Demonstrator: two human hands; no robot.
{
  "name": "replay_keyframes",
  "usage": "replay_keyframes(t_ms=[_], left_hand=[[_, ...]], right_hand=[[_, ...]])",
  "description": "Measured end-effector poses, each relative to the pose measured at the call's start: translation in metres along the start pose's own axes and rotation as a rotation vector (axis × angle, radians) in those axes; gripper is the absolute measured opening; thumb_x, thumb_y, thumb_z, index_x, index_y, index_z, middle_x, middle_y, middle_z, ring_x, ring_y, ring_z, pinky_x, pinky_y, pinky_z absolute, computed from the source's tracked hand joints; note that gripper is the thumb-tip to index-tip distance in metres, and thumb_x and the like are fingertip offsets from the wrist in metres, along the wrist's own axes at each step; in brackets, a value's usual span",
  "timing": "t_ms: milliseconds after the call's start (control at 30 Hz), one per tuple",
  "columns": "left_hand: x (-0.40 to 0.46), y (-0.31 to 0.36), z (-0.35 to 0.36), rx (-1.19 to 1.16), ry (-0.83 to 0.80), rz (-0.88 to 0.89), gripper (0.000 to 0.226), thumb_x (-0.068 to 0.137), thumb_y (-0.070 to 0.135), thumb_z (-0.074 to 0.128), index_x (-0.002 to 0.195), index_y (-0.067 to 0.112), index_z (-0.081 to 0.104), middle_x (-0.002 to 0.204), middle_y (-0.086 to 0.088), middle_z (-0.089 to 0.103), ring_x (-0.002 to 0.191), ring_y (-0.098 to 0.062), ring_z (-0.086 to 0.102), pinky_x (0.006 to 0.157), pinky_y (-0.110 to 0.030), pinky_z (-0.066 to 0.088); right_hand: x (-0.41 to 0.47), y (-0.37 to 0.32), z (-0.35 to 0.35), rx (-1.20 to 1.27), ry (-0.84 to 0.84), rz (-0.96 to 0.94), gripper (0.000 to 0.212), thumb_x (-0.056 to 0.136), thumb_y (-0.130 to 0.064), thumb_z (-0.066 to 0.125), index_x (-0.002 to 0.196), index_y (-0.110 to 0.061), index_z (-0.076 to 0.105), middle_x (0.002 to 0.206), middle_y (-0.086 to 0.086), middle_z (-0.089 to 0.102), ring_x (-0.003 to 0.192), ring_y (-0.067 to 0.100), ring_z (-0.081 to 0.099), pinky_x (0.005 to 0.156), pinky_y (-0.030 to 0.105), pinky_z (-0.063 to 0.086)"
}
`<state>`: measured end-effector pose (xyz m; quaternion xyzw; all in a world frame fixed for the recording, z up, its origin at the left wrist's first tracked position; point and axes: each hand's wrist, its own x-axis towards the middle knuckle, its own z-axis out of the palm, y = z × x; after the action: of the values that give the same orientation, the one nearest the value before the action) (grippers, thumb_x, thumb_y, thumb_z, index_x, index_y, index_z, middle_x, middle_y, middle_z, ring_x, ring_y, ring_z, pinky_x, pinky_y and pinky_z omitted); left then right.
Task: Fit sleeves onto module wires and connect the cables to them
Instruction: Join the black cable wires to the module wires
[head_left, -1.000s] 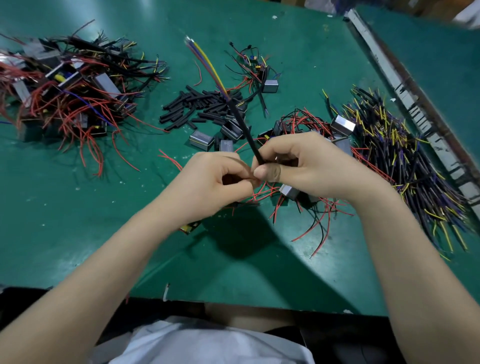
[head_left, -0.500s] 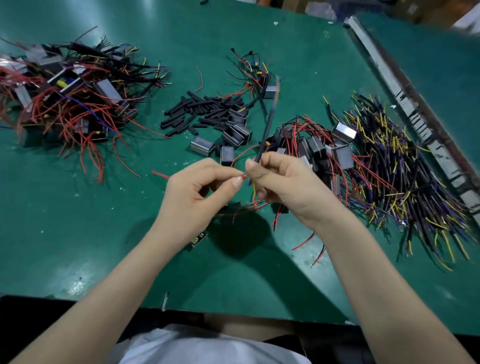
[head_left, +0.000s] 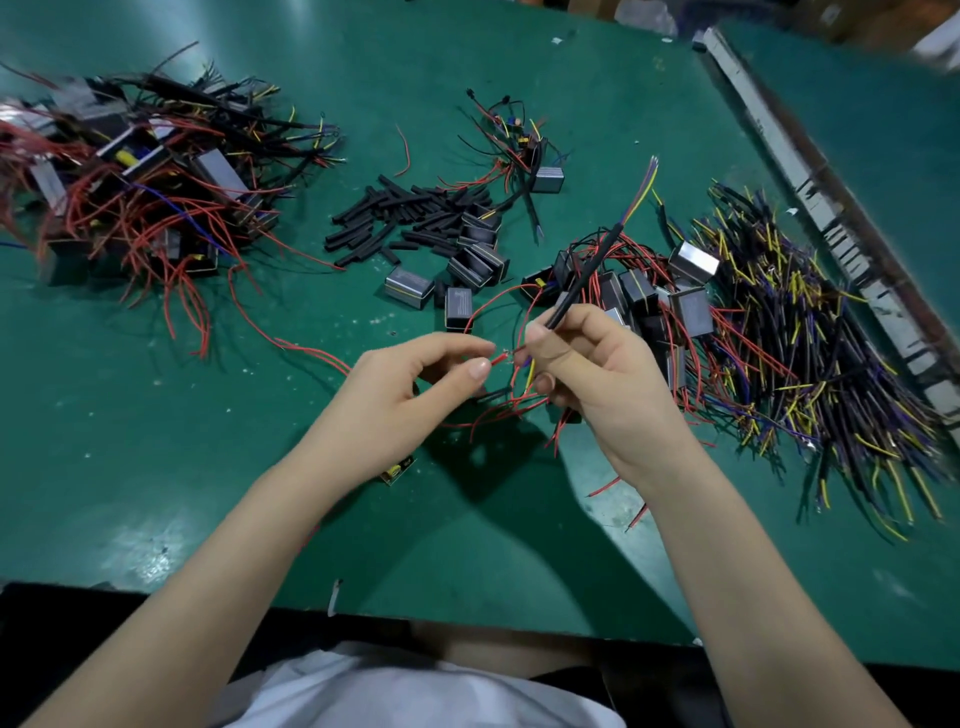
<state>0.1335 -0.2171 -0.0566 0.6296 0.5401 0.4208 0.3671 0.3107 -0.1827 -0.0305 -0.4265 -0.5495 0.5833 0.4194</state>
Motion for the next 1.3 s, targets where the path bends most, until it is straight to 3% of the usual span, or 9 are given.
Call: replay_keyframes(t_ms=[100,233,333,600,833,1000,1133,1200,1300], left_hand=[[-0.003,-0.004,-0.014,0.195,-0.117,-0.008,0.036,0.079,0.056,0.051,0.1,0.033,0.07,0.09,0.023,0.07,0.088,0.011,0.06,0.082,-0.008,0.04],[-0.006,-0.009,-0.029,0.306,-0.241,-0.041,0.037,0.079,0.053,0.049,0.094,0.029,0.072,0.089,0.018,0.07,0.086,0.002,0.062,0.087,-0.028,0.044],[-0.005,-0.005,-0.028,0.273,-0.186,-0.004,0.033,0.079,0.051,0.051,0.09,0.027,0.071,0.088,0.015,0.07,0.085,0.0,0.062,0.084,-0.025,0.045],[0.003,0.006,-0.013,0.172,-0.088,0.099,0.003,0.087,0.037,0.057,0.085,0.035,0.059,0.083,0.016,0.066,0.081,0.002,0.059,0.079,-0.017,0.043],[0.003,0.004,-0.009,0.044,-0.071,0.121,0.009,0.082,0.042,0.057,0.086,0.034,0.058,0.079,0.009,0.066,0.076,-0.007,0.061,0.076,-0.021,0.047],[0.004,0.004,-0.007,-0.043,-0.026,0.104,0.013,0.078,0.041,0.071,0.084,0.033,0.063,0.07,0.018,0.06,0.065,0.001,0.053,0.066,-0.012,0.041],[0.003,0.008,0.0,-0.006,0.02,0.117,0.006,0.077,0.04,0.066,0.081,0.035,0.063,0.071,0.014,0.059,0.065,0.002,0.051,0.064,-0.008,0.037],[0.002,0.01,0.002,-0.002,0.042,0.14,0.006,0.078,0.037,0.066,0.082,0.038,0.062,0.074,0.01,0.062,0.069,0.0,0.053,0.068,-0.009,0.039],[0.001,0.013,0.001,0.003,0.038,0.167,0.009,0.079,0.035,0.066,0.083,0.042,0.061,0.081,0.012,0.064,0.071,-0.001,0.054,0.07,-0.009,0.039]], right_hand=[[0.0,0.0,-0.001,0.019,0.012,-0.003,0.013,0.091,-0.003,0.059,0.087,-0.015,0.056,0.065,-0.007,0.066,0.052,0.003,0.052,0.053,0.012,0.043],[-0.001,-0.001,-0.001,0.012,0.036,-0.041,0.019,0.087,0.003,0.062,0.086,-0.015,0.056,0.065,-0.007,0.062,0.053,-0.001,0.053,0.054,0.011,0.042],[-0.002,-0.001,0.0,-0.041,0.041,-0.083,0.019,0.086,0.001,0.065,0.086,-0.016,0.057,0.075,0.003,0.059,0.06,0.005,0.053,0.058,0.014,0.042],[-0.004,-0.007,0.0,-0.215,0.044,-0.216,0.015,0.084,-0.012,0.07,0.09,-0.019,0.058,0.076,-0.008,0.061,0.066,0.0,0.053,0.069,0.026,0.042],[-0.005,-0.011,-0.004,-0.336,0.063,-0.291,0.015,0.082,-0.018,0.07,0.091,-0.025,0.06,0.08,-0.009,0.065,0.072,0.008,0.058,0.071,0.033,0.048],[-0.007,-0.014,-0.003,-0.375,0.048,-0.338,0.017,0.083,-0.018,0.069,0.091,-0.029,0.059,0.081,-0.013,0.064,0.069,0.026,0.055,0.066,0.039,0.047],[-0.008,-0.017,-0.001,-0.37,0.034,-0.341,0.017,0.082,-0.017,0.069,0.091,-0.029,0.059,0.082,-0.01,0.065,0.072,0.031,0.057,0.069,0.043,0.049],[-0.008,-0.019,-0.003,-0.357,0.016,-0.327,0.017,0.084,-0.015,0.069,0.091,-0.027,0.06,0.081,-0.01,0.065,0.071,0.023,0.059,0.069,0.038,0.049],[-0.007,-0.02,-0.006,-0.274,0.007,-0.278,0.01,0.091,-0.013,0.063,0.089,-0.023,0.06,0.07,-0.015,0.064,0.062,0.002,0.055,0.061,0.018,0.046]])
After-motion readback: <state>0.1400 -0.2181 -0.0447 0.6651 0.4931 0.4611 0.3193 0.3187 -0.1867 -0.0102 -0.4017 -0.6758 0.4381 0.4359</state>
